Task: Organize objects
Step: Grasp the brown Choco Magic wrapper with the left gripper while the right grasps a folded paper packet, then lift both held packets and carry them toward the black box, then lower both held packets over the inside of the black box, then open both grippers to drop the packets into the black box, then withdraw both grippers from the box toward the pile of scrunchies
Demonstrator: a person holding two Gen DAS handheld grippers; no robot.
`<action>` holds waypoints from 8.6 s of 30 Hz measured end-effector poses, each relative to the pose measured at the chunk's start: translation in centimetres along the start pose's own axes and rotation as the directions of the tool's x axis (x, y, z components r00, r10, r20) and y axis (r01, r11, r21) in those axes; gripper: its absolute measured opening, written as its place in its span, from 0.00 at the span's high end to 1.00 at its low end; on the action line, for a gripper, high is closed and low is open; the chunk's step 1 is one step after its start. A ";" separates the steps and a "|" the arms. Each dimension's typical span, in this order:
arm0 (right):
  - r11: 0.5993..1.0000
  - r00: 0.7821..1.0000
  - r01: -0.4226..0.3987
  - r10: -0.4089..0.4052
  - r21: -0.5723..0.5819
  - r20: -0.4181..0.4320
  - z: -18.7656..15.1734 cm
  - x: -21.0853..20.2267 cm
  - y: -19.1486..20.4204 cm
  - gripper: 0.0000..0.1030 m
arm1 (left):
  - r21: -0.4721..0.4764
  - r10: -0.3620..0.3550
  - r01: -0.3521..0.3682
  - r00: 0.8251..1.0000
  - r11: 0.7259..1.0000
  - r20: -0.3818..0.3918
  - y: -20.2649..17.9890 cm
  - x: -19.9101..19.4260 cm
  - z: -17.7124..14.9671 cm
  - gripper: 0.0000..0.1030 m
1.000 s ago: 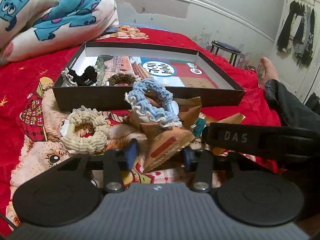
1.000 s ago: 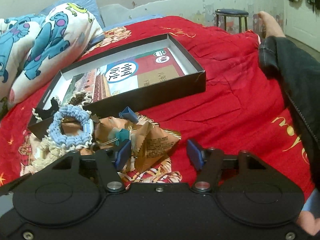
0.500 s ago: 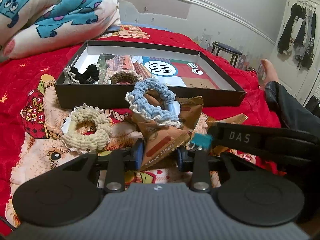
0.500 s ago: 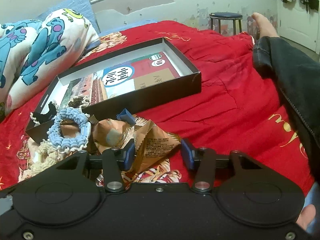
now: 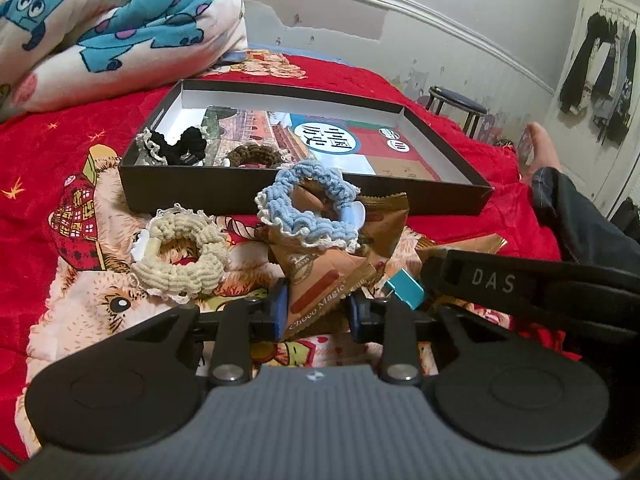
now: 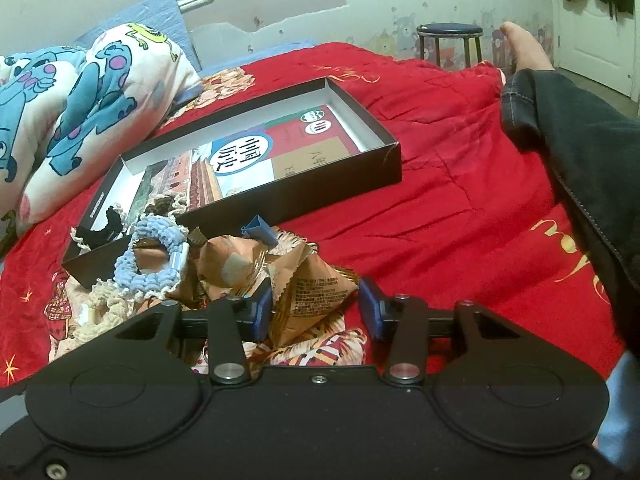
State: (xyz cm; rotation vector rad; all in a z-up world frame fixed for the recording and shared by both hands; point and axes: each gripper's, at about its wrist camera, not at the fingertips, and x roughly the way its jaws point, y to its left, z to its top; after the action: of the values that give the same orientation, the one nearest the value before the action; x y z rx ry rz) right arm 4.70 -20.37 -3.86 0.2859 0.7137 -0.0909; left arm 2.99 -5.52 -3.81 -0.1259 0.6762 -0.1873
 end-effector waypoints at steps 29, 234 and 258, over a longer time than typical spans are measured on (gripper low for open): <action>0.996 0.994 -0.065 0.059 0.060 0.089 2.5 -4.1 -1.3 0.59 | 0.006 0.056 -0.058 0.987 0.998 0.150 -0.8 -6.1 -0.5 0.68; 0.983 0.991 -0.108 0.119 0.146 -0.067 11.2 8.0 0.5 0.47 | 0.089 -0.123 0.119 0.992 0.989 0.035 0.9 6.7 9.8 0.28; 0.973 0.962 -0.223 0.210 0.059 0.173 15.0 -5.8 3.0 0.16 | -0.019 -0.135 0.151 0.928 0.988 0.348 9.2 -6.5 17.2 0.09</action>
State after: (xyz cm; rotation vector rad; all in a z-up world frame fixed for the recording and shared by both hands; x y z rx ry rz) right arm 10.38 -21.91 11.42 0.4247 0.5106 0.0656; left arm 10.06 5.77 11.85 -0.2459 0.3194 -0.2826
